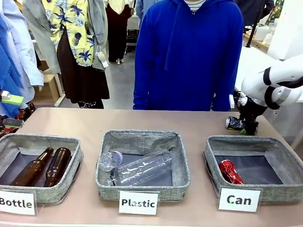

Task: Sort the can waste into the basket.
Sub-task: Pick up the can waste from the table and place it in the right Fabric basket.

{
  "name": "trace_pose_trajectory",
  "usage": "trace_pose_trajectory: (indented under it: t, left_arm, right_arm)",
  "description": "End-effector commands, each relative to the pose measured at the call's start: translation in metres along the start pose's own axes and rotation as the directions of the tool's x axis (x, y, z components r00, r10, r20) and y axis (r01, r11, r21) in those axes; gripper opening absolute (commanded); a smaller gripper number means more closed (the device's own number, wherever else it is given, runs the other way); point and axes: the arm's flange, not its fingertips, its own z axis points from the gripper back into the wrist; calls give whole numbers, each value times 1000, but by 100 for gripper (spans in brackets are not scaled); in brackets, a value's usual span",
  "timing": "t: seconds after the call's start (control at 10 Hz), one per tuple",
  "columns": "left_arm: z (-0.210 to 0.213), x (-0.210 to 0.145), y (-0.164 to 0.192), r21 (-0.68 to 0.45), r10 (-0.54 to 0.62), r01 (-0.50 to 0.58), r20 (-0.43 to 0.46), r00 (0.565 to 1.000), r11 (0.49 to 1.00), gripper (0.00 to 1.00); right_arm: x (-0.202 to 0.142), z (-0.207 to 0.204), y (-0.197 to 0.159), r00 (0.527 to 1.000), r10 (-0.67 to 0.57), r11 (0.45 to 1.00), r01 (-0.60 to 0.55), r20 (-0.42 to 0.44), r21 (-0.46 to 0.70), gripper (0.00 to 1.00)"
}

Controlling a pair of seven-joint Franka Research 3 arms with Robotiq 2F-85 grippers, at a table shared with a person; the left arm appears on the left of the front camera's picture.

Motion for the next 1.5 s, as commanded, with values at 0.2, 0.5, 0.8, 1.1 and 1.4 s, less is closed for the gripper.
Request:
trace_pose_trajectory:
  t: [0.2,0.5,0.8,1.1,1.4]
  left_arm:
    - [0,-2,-3,-10,3,-3,3,1000,1000,100]
    - [0,-2,-3,-10,3,-3,3,1000,1000,100]
    - [0,-2,-3,-10,3,-3,3,1000,1000,100]
    - [0,-2,-3,-10,3,-3,3,1000,1000,100]
    - [0,-2,-3,-10,3,-3,3,1000,1000,100]
  right_arm:
    - [2,3,2,999,24,1000,-24,-36,-4,0]
    - [7,21,22,999,51,998,-51,7,-24,0]
    - [29,101,78,990,140,990,-140,23,5,0]
    - [46,169,166,970,242,967,-238,-30,94,0]
    - [50,178,254,949,315,942,-309,-27,130,0]
